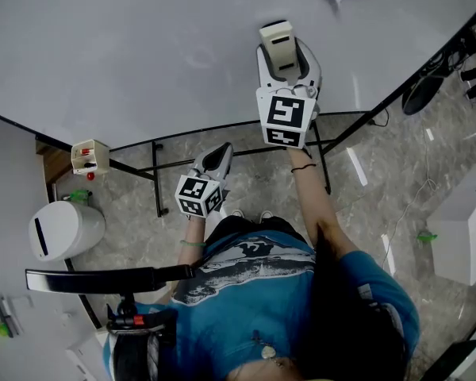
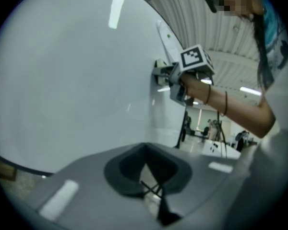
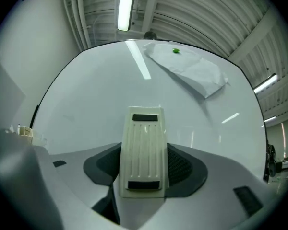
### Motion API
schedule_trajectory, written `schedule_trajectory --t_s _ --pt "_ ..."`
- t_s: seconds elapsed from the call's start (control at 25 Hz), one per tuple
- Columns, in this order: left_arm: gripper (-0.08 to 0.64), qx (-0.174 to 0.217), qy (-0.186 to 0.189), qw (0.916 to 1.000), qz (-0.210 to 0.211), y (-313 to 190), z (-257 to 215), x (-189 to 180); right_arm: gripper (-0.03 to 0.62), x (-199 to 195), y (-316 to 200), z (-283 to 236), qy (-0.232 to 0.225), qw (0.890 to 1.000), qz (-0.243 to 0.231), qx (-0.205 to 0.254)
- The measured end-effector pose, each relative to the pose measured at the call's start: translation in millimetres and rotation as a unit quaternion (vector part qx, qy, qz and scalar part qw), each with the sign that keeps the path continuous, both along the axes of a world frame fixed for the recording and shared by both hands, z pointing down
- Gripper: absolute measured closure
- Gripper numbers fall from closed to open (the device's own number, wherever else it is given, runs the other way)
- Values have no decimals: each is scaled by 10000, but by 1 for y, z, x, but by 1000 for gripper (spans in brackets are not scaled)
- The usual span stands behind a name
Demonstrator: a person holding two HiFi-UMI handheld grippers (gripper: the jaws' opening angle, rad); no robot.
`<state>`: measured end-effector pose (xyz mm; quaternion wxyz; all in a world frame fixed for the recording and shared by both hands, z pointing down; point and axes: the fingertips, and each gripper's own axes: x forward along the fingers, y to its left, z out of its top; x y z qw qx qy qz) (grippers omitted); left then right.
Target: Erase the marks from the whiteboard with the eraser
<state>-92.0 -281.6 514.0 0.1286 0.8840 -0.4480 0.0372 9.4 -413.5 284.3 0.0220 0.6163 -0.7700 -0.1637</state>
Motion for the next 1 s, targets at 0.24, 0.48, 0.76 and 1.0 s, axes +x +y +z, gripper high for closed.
schedule_trajectory --t_s 0.24,0.48,0.76,1.0 --pt "557 -4 28 10000 -51 2 0 -11 328 -35 6 9 195 9996 -148 -108" --pt "557 -12 26 10000 4 3 0 -18 328 -44 4 12 342 9992 -155 -157" --pt "557 -57 30 10000 16 12 5 -29 328 -48 21 29 -238 9958 -694 -546" --pt "557 -165 25 9998 48 30 15 -46 328 -55 58 98 -560 9849 -872 -1388"
